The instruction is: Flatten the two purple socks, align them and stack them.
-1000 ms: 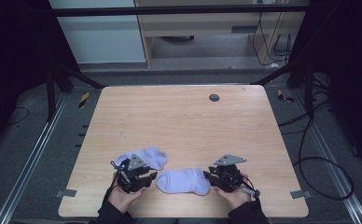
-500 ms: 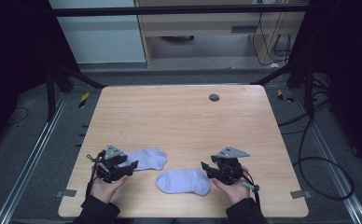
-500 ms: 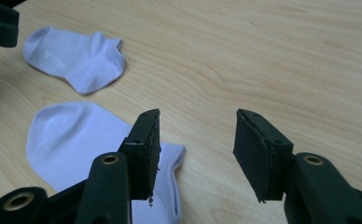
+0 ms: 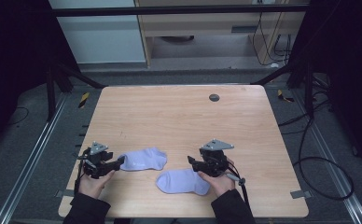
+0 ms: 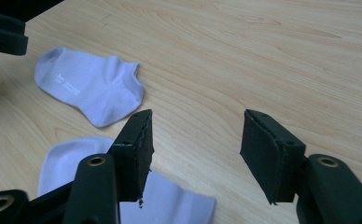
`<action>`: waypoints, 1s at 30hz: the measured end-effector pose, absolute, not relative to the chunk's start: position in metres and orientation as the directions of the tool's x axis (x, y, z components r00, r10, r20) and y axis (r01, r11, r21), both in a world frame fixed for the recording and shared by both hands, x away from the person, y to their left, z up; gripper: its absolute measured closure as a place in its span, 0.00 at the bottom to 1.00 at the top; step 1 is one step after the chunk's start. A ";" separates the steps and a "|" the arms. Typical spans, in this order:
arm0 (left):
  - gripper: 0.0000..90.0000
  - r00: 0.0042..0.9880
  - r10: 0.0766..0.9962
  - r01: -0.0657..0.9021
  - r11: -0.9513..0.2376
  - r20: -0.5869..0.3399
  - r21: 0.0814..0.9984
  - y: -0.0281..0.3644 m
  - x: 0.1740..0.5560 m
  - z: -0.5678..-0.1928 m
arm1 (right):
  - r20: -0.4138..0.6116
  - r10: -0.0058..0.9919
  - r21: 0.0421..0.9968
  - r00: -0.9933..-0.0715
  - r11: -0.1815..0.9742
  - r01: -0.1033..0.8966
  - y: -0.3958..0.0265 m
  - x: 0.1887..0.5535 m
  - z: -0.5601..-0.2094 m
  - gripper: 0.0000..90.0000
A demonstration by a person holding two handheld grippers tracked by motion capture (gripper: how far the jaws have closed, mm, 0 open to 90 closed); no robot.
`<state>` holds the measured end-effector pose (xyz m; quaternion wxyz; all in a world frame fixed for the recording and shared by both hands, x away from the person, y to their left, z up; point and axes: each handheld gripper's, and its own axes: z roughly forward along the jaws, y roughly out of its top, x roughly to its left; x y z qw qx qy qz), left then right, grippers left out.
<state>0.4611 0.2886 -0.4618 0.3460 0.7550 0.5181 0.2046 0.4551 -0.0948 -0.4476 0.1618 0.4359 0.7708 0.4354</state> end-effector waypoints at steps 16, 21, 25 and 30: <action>0.55 0.357 0.934 0.662 -0.239 -0.018 0.710 0.295 0.475 -0.473 | 0.124 0.798 0.779 -0.590 0.290 0.556 -0.033 0.486 -0.456 0.54; 0.57 0.367 0.930 0.669 -0.254 -0.013 0.699 0.294 0.477 -0.477 | 0.115 0.794 0.760 -0.597 0.316 0.568 -0.012 0.494 -0.464 0.56; 0.60 0.382 0.924 0.674 -0.275 -0.004 0.686 0.291 0.478 -0.480 | 0.091 0.793 0.743 -0.602 0.349 0.572 0.002 0.500 -0.471 0.58; 0.66 0.389 0.921 0.685 -0.296 0.009 0.666 0.290 0.479 -0.482 | 0.075 0.792 0.726 -0.606 0.374 0.578 0.012 0.504 -0.478 0.60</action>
